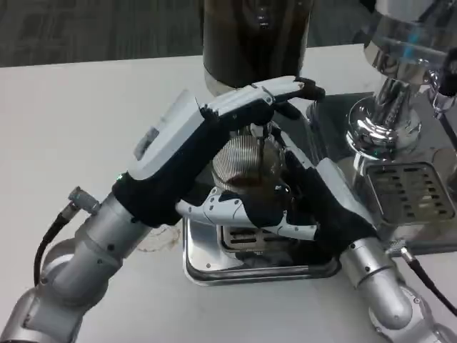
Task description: Grasp the cup under the faucet to collect the drink, then remove the cup.
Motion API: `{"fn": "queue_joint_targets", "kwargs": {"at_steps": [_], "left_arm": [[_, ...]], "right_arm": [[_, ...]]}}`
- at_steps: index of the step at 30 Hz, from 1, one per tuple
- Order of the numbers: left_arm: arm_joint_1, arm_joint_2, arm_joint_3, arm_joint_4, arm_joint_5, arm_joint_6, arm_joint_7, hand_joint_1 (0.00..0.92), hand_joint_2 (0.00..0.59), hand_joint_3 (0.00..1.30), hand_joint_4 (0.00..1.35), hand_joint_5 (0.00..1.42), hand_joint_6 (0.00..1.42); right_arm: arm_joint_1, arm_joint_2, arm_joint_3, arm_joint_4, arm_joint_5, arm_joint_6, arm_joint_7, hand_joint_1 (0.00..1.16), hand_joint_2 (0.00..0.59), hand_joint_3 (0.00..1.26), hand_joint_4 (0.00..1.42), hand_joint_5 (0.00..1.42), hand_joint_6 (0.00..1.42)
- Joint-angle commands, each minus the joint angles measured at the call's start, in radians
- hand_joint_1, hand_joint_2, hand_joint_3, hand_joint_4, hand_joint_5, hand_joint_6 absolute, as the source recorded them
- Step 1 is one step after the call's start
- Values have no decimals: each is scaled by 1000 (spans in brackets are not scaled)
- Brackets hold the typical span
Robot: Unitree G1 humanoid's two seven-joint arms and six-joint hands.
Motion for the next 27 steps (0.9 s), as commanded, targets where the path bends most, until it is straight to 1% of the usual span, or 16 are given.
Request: {"fn": "queue_joint_targets", "kwargs": {"at_steps": [1,3,5,8,15,16,19,20,22,25,27], "left_arm": [[28,11,15,-23,15,15,14,0,30,271,192,381,327],[32,11,24,-33,8,20,21,0,34,254,172,364,303],[38,13,52,-52,-3,28,36,0,35,239,147,330,280],[48,19,104,-78,-18,43,59,0,37,229,128,318,266],[75,13,181,-117,-50,49,99,0,52,220,122,308,261],[80,11,191,-126,-53,48,105,0,61,220,122,308,258],[112,5,248,-164,-55,69,143,0,108,228,122,283,241],[122,6,262,-169,-60,78,150,0,114,228,122,273,231],[140,11,285,-166,-70,96,157,0,123,228,122,266,217],[188,25,330,-121,-54,124,184,0,135,228,113,265,206],[231,30,358,-101,-16,152,219,0,152,228,112,248,184]], "right_arm": [[-9,5,-9,21,8,-14,-16,613,185,0,0,0,65],[-9,5,-11,24,9,-17,-19,614,185,0,0,0,67],[-10,5,-11,27,7,-18,-22,614,185,0,0,0,70],[-11,4,-12,29,8,-19,-21,615,185,0,0,0,73],[-12,4,-17,37,12,-26,-19,615,185,0,0,0,77],[-12,4,-18,38,11,-28,-19,615,185,0,0,0,78],[-11,7,-20,40,14,-31,-19,618,187,0,0,0,78],[-10,9,-21,40,16,-32,-20,619,187,0,0,0,79],[-9,14,-20,38,15,-31,-24,621,188,0,0,0,79],[-6,23,-17,30,11,-27,-30,623,189,0,0,0,79],[-1,26,-14,20,9,-24,-27,626,187,0,0,0,79]]}}
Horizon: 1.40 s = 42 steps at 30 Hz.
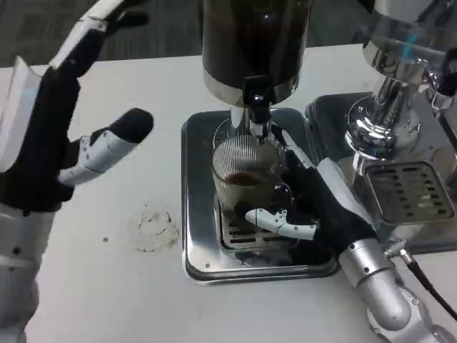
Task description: Grasp the cup under the faucet to collect the drink, then remove the cup.
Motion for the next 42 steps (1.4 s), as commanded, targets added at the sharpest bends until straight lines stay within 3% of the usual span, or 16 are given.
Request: {"fn": "queue_joint_targets", "kwargs": {"at_steps": [1,6,12,21,33,42], "left_arm": [[99,18,59,56,65,68,72,0,156,222,104,244,177],[160,34,63,98,133,119,128,0,156,198,70,215,146],[192,51,22,155,194,154,164,0,156,188,49,196,125],[254,47,-26,159,196,171,179,0,166,188,48,200,112],[336,37,-35,116,186,185,220,0,172,180,53,218,122],[358,31,-48,97,188,198,221,0,182,189,58,220,124]], "right_arm": [[7,12,-1,-13,6,6,-10,628,186,0,0,0,79],[20,10,1,-35,8,13,3,625,182,0,0,0,78],[27,4,-9,-54,13,31,4,626,174,0,0,0,69],[39,8,-1,-89,-11,87,-15,637,162,0,0,0,55],[20,21,29,-67,-1,79,20,667,161,0,0,0,64],[-6,36,17,-17,13,69,8,709,163,0,0,0,116]]}}
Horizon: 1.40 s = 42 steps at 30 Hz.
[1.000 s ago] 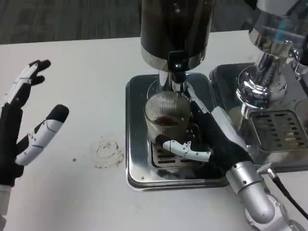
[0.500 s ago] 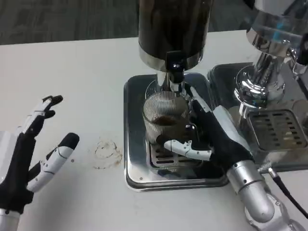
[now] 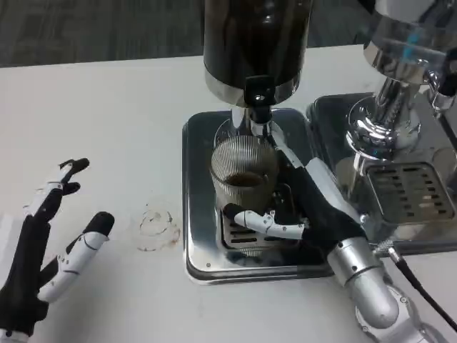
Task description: Grasp the cup under the faucet to collect the drink, then remove the cup.
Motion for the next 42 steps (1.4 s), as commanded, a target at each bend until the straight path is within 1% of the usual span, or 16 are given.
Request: {"fn": "queue_joint_targets", "kwargs": {"at_steps": [1,5,8,12,14,17,22,23,31,36,42], "left_arm": [[14,-3,-8,-13,6,16,12,0,182,190,58,220,124],[14,0,-13,-9,1,6,10,0,181,194,58,220,124],[14,0,-12,-9,0,6,12,0,178,195,58,220,124],[17,0,-7,-12,-4,7,17,0,178,196,58,220,126],[18,0,-6,-13,-4,7,20,0,176,197,60,220,129],[19,0,-6,-15,-5,8,23,0,173,197,64,220,132],[21,-2,-6,-18,-5,10,24,0,173,198,67,220,135],[22,-2,-6,-18,-5,10,24,0,174,199,68,220,136],[21,0,-4,-20,-5,11,25,0,172,206,70,227,138],[19,2,-3,-20,-9,12,21,0,172,208,75,230,139],[16,2,-4,-17,-12,12,18,0,172,209,80,231,139]], "right_arm": [[-13,9,-7,41,15,-10,-6,712,161,0,0,0,119],[-29,17,-18,75,29,-21,-10,731,164,0,0,0,147],[-38,26,-26,104,46,-36,-12,778,164,0,9,0,167],[-51,32,-27,135,55,-54,-6,806,156,2,103,63,207],[-58,35,-28,149,57,-59,-4,824,156,48,154,110,228],[-63,40,-31,165,61,-64,-10,852,152,178,235,180,261],[-67,47,-40,184,69,-78,-27,883,165,297,326,275,317],[-68,48,-40,187,67,-81,-33,897,156,325,346,298,335],[-68,46,-30,193,53,-106,-73,926,162,428,455,382,401],[-61,48,-25,187,46,-117,-95,935,165,481,499,429,431],[-50,47,-21,162,30,-131,-127,949,150,536,525,476,475]]}}
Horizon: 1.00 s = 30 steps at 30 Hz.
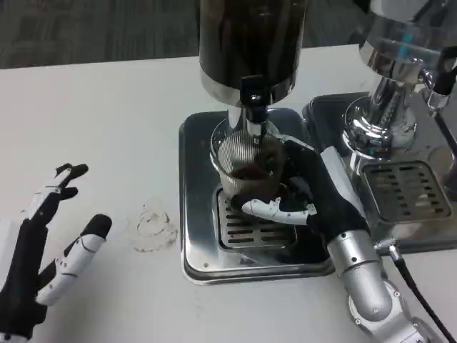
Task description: Grasp the cup under the faucet to collect the drink, then remove the cup.
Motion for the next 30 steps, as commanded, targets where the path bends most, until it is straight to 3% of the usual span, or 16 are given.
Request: {"fn": "queue_joint_targets", "kwargs": {"at_steps": [1,10,30], "left_arm": [[4,4,-1,-8,-5,3,5,0,172,209,81,231,139],[-4,4,-7,-3,-5,-1,2,0,175,210,91,245,140],[-15,7,-29,11,-14,-4,-5,0,174,218,91,246,140]], "right_arm": [[25,4,12,-15,-18,-18,-15,957,149,540,532,485,479],[61,-8,1,-104,-29,-14,-53,966,124,579,558,507,520],[108,-5,-48,-218,-13,23,-42,966,112,601,596,541,553]]}}
